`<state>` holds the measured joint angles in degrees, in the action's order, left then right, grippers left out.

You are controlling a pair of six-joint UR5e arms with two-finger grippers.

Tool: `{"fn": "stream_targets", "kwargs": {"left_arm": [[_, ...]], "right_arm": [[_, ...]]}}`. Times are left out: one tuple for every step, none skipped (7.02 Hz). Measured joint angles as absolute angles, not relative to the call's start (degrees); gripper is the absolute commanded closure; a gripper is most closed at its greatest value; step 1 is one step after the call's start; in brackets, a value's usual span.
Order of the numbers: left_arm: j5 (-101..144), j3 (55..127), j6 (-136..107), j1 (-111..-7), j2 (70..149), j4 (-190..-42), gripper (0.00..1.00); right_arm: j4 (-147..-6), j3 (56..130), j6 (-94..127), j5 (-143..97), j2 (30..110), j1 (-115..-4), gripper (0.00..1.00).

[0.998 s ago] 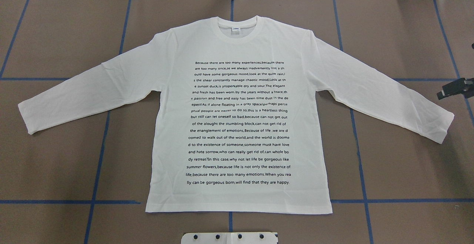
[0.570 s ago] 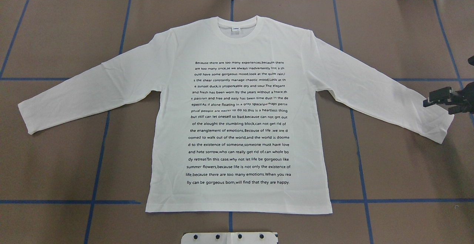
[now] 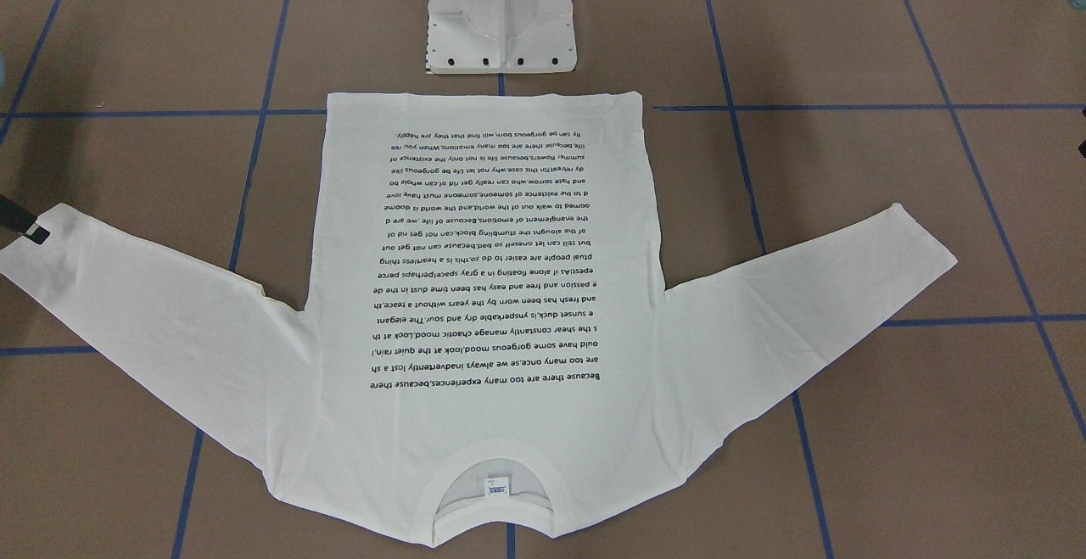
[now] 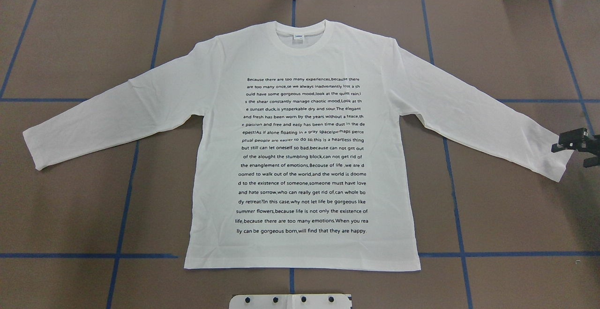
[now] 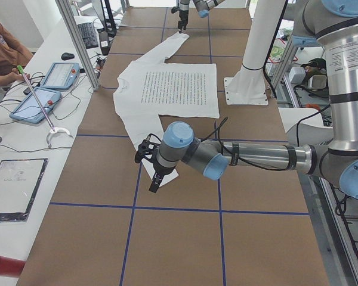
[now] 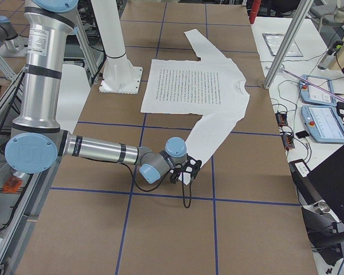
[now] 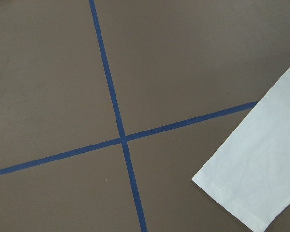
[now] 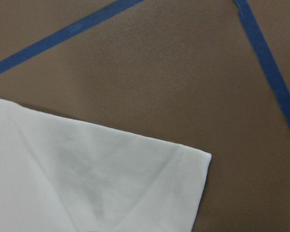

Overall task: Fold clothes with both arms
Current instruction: 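Reach the right gripper down and grasp the nearest sleeve cuff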

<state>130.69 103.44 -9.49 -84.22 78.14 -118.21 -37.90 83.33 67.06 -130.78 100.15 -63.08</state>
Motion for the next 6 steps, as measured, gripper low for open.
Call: {"fn": "stream_targets", "kwargs": {"left_arm": [[130.7, 103.5, -9.5, -84.2, 78.1, -118.2, 0.00], [130.7, 103.6, -9.5, -84.2, 78.1, -118.2, 0.00], [130.7, 103.7, -9.5, -84.3, 78.0, -118.2, 0.00], [130.7, 103.7, -9.5, -84.3, 78.0, -118.2, 0.00], [130.7, 103.8, -9.5, -84.3, 77.9, -118.2, 0.00], [130.7, 103.8, -9.5, -84.3, 77.9, -118.2, 0.00]], "right_arm": [[-35.3, 81.7, 69.1, -130.8, 100.3, -63.0, 0.25], [-33.9, 80.8, 70.8, -130.8, 100.0, -62.9, 0.25], [-33.3, 80.5, 72.0, -130.9, 99.2, -62.8, 0.25], [-33.1, 80.3, 73.1, -130.8, 98.1, -62.7, 0.25], [-33.0, 80.2, 73.7, -130.8, 97.7, -62.6, 0.25], [-33.0, 80.3, 73.8, -130.9, 97.8, -62.5, 0.25]]}}
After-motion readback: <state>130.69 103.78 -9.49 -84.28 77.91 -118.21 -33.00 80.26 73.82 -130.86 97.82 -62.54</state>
